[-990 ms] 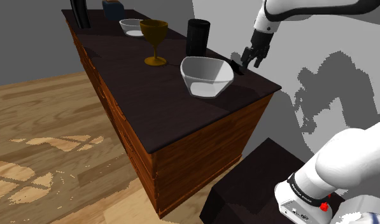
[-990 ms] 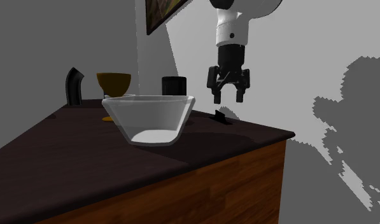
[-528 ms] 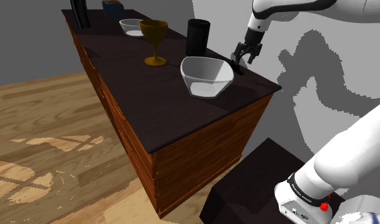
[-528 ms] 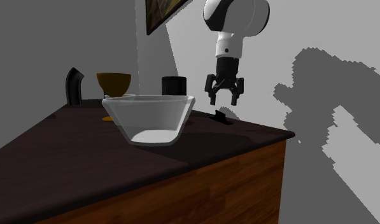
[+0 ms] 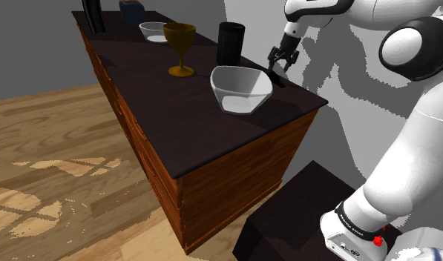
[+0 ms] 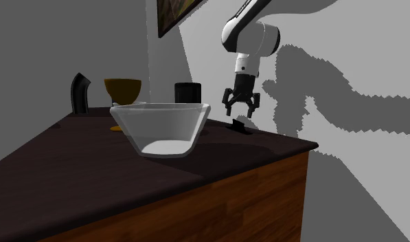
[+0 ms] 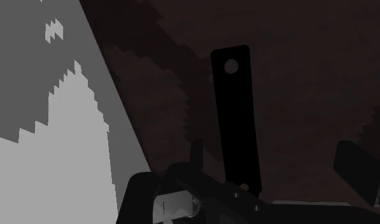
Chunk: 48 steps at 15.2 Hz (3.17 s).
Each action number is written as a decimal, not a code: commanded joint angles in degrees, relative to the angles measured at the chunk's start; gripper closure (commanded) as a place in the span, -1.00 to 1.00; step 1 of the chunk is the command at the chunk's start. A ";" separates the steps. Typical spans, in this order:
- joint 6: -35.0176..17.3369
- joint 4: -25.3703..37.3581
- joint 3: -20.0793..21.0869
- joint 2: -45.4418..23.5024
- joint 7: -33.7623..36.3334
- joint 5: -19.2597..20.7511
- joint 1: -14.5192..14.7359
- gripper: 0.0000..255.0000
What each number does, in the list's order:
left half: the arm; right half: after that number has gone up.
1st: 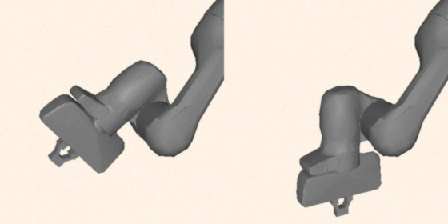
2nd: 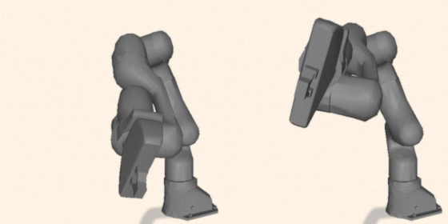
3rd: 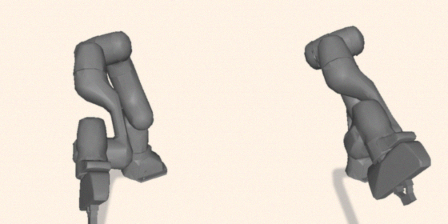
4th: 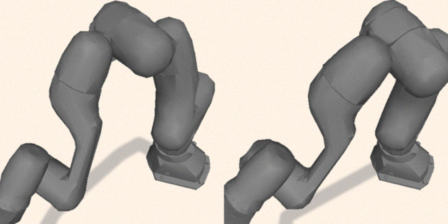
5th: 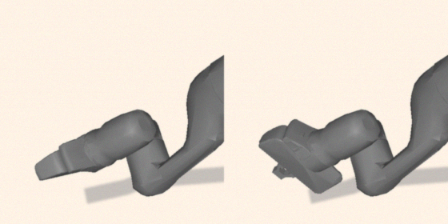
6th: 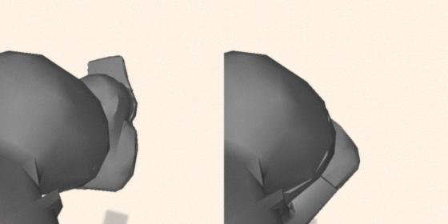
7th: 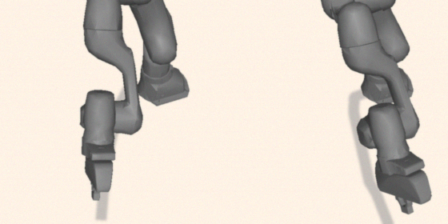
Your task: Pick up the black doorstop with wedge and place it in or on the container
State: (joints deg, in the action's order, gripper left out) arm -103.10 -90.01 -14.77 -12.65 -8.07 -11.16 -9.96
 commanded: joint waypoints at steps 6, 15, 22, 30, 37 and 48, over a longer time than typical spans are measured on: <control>-4.16 -2.06 0.16 -2.15 -0.17 -1.17 -0.09 -1.00; -5.28 -3.02 0.23 -2.32 -0.26 -1.27 0.00 -1.00; -4.99 -2.51 0.28 -2.53 -0.10 -1.29 0.04 1.00; -1.64 0.35 0.13 -1.98 0.34 -0.98 -0.12 1.00; 3.72 5.87 0.01 -2.09 1.09 -0.80 -0.40 1.00; 12.99 17.02 -0.15 -3.96 2.14 -1.16 -1.27 1.00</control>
State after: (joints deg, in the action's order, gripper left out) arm -91.10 -74.17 -14.88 -16.40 -5.97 -12.26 -11.09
